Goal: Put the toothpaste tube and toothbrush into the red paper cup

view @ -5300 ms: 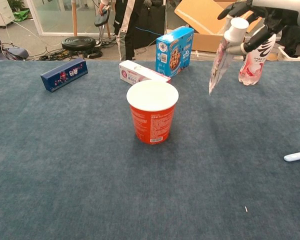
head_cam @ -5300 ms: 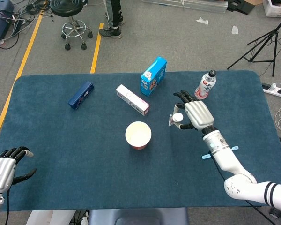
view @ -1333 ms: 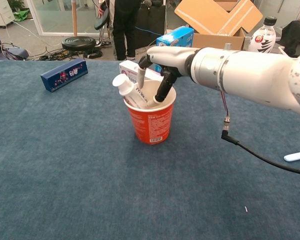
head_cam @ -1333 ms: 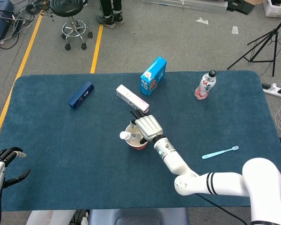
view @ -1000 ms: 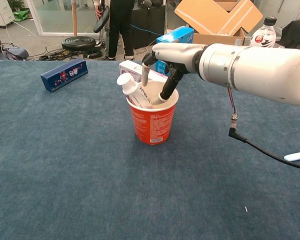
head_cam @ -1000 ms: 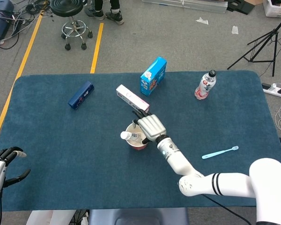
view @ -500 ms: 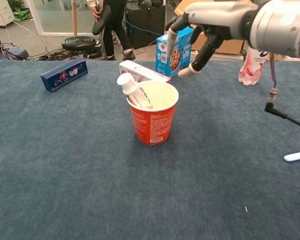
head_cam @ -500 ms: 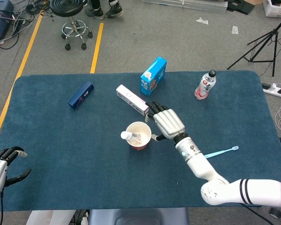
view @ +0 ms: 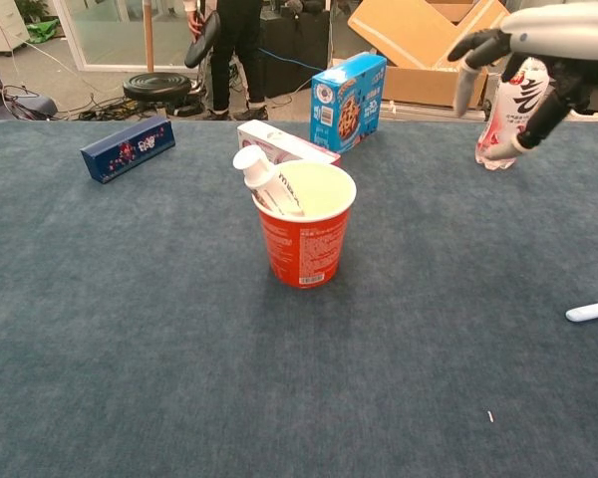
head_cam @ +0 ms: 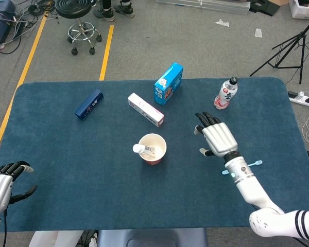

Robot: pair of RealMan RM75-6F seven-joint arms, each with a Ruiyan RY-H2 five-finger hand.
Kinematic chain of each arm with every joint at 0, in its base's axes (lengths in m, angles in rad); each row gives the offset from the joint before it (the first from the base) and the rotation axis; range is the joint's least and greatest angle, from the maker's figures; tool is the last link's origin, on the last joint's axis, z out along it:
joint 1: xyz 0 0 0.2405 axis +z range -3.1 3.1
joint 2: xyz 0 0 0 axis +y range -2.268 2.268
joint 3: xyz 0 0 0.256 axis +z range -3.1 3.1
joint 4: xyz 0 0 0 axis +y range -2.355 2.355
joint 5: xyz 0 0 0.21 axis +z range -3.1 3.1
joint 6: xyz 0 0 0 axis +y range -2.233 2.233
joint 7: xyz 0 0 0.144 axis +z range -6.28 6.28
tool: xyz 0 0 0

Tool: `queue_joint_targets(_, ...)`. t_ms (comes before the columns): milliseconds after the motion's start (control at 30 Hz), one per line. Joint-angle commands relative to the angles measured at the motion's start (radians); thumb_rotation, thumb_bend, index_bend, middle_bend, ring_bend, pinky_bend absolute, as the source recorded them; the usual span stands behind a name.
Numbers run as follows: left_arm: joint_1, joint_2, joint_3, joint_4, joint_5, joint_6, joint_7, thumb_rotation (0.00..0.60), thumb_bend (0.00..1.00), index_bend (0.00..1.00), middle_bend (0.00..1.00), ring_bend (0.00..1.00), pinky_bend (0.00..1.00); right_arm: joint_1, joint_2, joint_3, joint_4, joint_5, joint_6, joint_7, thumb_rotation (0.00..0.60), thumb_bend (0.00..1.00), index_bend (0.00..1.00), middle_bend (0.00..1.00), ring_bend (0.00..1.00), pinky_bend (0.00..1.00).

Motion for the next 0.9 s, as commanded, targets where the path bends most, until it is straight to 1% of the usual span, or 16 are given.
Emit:
queue_joint_targets(33, 0.0, 0.0, 0.001, -0.001, 0.0, -0.001, 0.001, 0.6, 0.15, 0.44, 0.37, 0.37, 0.42, -0.036, 0.005, -0.035, 0.033, -0.031, 0.015, -0.016, 0.6, 0.1, 0.41, 0.08, 0.0, 0.23)
queue_joint_targets(167, 0.0, -0.001, 0.0, -0.001, -0.003, -0.002, 0.002, 0.6, 0.15, 0.44, 0.37, 0.37, 0.42, -0.086, 0.004, -0.077, 0.085, -0.061, 0.022, -0.009, 0.6, 0.1, 0.41, 0.08, 0.0, 0.23)
queue_joint_targets(367, -0.004, -0.006, 0.004, 0.0, -0.003, -0.013, 0.011, 0.6, 0.15, 0.44, 0.37, 0.37, 0.42, -0.139, 0.007, -0.113, 0.139, -0.11, 0.012, 0.02, 0.6, 0.1, 0.41, 0.08, 0.0, 0.23)
queue_joint_targets(567, -0.008, -0.016, 0.008, 0.003, -0.002, -0.022, 0.025, 0.6, 0.15, 0.44, 0.37, 0.37, 0.42, -0.194, -0.013, -0.155, 0.202, -0.176, -0.002, 0.053, 0.6, 0.1, 0.41, 0.08, 0.0, 0.23)
queue_joint_targets(667, -0.009, -0.02, 0.009, 0.004, -0.004, -0.026, 0.031, 0.6, 0.15, 0.44, 0.37, 0.37, 0.42, -0.219, -0.028, -0.168, 0.238, -0.204, -0.01, 0.072, 0.6, 0.1, 0.41, 0.08, 0.0, 0.23)
queue_joint_targets(900, -0.011, -0.024, 0.008, 0.007, -0.006, -0.029, 0.033, 0.6, 0.15, 0.44, 0.37, 0.37, 0.42, -0.25, -0.053, -0.169, 0.294, -0.234, -0.036, 0.104, 0.6, 0.1, 0.41, 0.08, 0.0, 0.23)
